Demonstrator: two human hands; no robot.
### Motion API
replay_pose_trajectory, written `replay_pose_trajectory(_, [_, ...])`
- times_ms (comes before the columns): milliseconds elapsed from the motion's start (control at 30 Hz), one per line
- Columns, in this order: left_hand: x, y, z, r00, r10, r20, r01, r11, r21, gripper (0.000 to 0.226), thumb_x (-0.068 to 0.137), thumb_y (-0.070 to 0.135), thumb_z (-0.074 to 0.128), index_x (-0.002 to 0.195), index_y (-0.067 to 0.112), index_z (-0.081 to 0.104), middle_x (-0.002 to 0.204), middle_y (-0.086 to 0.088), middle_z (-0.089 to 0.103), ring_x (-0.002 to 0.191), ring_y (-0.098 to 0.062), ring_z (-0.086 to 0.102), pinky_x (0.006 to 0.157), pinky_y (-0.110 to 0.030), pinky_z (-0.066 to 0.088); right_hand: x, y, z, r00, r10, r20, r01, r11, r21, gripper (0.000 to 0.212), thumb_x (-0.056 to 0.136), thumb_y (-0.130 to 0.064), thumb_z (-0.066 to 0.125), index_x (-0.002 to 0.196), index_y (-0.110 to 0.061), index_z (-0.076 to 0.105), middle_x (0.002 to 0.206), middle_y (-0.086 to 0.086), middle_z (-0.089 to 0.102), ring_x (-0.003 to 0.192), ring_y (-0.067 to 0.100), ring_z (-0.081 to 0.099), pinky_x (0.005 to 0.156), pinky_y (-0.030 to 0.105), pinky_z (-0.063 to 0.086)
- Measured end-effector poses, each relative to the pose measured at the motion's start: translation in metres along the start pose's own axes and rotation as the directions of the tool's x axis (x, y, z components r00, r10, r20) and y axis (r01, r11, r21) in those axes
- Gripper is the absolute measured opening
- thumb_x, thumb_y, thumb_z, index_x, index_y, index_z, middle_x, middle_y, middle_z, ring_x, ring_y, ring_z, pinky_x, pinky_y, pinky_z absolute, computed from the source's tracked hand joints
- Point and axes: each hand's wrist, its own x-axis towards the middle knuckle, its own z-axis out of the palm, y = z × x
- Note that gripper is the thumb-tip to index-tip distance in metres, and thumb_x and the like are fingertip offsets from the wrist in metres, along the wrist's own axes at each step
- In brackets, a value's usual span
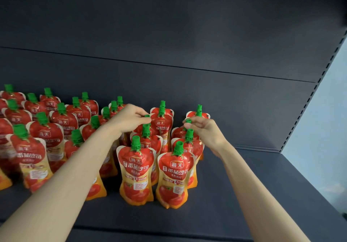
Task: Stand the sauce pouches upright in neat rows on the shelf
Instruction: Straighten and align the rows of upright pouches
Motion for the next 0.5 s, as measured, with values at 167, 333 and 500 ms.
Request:
replay_pose_trajectory(167, [0.006, 0.007, 0.004, 0.999, 0.020, 0.026, -0.020, 1.000, 0.005, 0.026, 0.084, 0.014, 0.067, 0.109, 0.008, 0.066, 0.109, -0.006, 0.068, 0.101, -0.016, 0.062, 0.086, -0.030, 0.045, -0.004, 0.003, -0.013, 0.999, 0.030, -0.043, -0.027, 0.997, 0.065, 0.011, 0.089, -0.013, 0.061, 0.097, -0.013, 0.069, 0.094, 0.006, 0.071, 0.085, 0.020, 0.069, 0.080, 0.030, 0.057])
replay_pose_trajectory(333, [0.012, 0.013, 0.011, 0.998, 0.030, 0.058, -0.029, 0.999, -0.016, 0.030, 0.082, 0.017, 0.071, 0.110, 0.010, 0.067, 0.108, -0.005, 0.067, 0.101, -0.016, 0.060, 0.075, -0.026, 0.047, -0.009, 0.008, -0.022, 0.996, 0.042, -0.074, -0.033, 0.993, 0.115, 0.013, 0.089, -0.013, 0.060, 0.101, -0.012, 0.068, 0.094, 0.003, 0.072, 0.077, 0.012, 0.070, 0.068, 0.022, 0.058])
replay_pose_trajectory(500, [0.014, 0.014, 0.008, 0.997, -0.003, 0.073, 0.006, 0.999, -0.035, 0.033, 0.076, 0.019, 0.076, 0.108, 0.014, 0.068, 0.103, -0.002, 0.067, 0.092, -0.014, 0.061, 0.055, -0.022, 0.040, -0.011, 0.009, -0.017, 0.994, 0.043, -0.101, -0.031, 0.993, 0.117, 0.013, 0.091, -0.015, 0.059, 0.102, -0.014, 0.066, 0.093, -0.001, 0.071, 0.079, 0.011, 0.070, 0.067, 0.020, 0.057])
